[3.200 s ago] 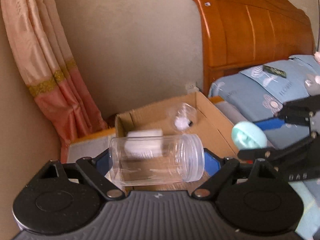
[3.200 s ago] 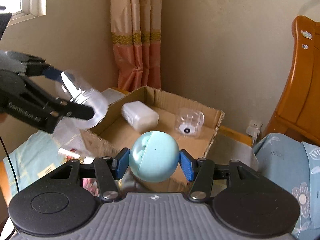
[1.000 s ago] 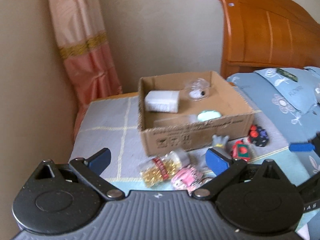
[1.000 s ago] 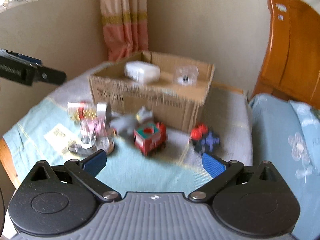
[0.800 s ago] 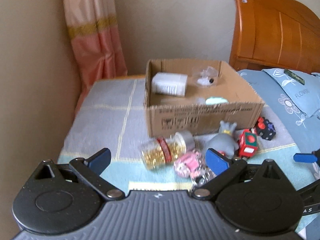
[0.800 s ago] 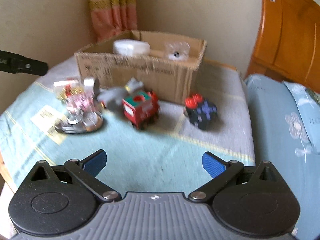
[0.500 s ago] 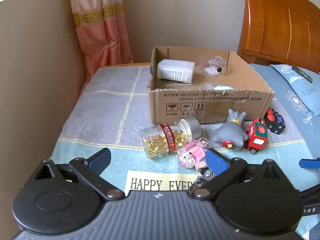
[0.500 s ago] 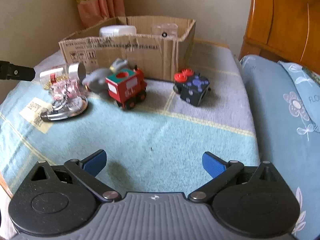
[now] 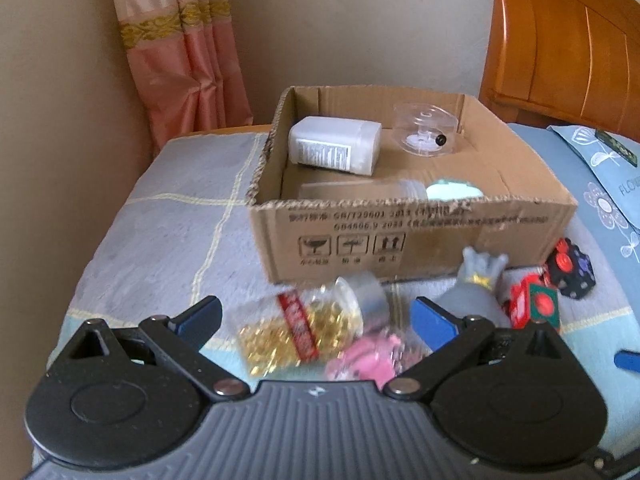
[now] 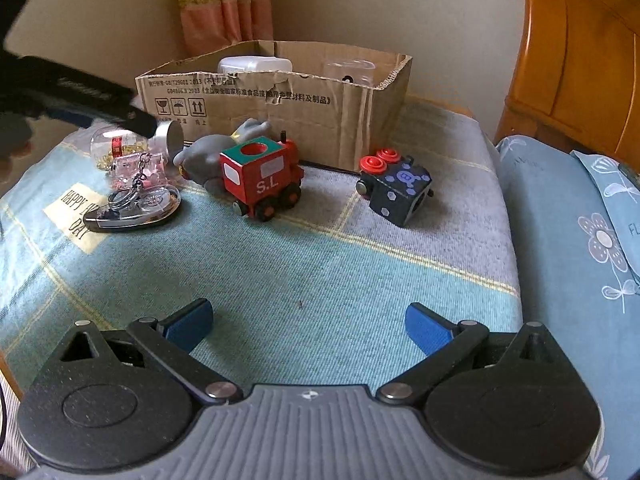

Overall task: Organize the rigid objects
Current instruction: 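Move the left gripper back to the gold capsule bottle and grasp it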

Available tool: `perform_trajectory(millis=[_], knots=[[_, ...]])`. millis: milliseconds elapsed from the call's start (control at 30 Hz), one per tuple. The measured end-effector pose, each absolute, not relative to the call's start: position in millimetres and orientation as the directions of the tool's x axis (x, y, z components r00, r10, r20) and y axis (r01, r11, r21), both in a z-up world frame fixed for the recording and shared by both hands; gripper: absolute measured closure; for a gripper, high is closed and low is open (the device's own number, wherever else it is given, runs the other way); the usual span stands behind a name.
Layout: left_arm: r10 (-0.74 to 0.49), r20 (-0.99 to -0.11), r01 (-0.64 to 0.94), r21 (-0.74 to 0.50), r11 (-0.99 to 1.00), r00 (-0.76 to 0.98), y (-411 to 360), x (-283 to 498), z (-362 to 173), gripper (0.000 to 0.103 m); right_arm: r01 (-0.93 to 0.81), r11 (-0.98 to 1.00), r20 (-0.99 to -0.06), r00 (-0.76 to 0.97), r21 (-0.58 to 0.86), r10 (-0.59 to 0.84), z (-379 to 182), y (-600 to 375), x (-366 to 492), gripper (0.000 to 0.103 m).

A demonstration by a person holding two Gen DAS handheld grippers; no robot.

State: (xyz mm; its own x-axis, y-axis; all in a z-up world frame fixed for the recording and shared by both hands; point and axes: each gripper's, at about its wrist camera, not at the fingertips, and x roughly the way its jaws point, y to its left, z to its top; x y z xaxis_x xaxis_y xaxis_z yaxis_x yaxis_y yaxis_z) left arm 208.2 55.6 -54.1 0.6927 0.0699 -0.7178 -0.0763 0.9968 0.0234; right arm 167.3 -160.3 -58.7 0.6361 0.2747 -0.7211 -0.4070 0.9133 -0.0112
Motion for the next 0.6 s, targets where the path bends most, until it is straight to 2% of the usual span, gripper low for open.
perform_trajectory(millis=[233, 600], knots=[[0.104, -0.728, -0.097, 0.052, 0.994, 0.678, 55.9, 229.3, -67.8, 0.003, -0.418, 0.908, -0.705, 0.647, -0.011, 0.289, -60.2, -160.3, 174.2, 0.0], [0.129, -0.747, -0.134, 0.054, 0.99, 0.653, 92.6, 207.8, -78.0, 0.002, -0.473, 0.881, -0.711, 0.624, -0.012, 0.326, -59.5, -146.7, 198.1, 0.0]])
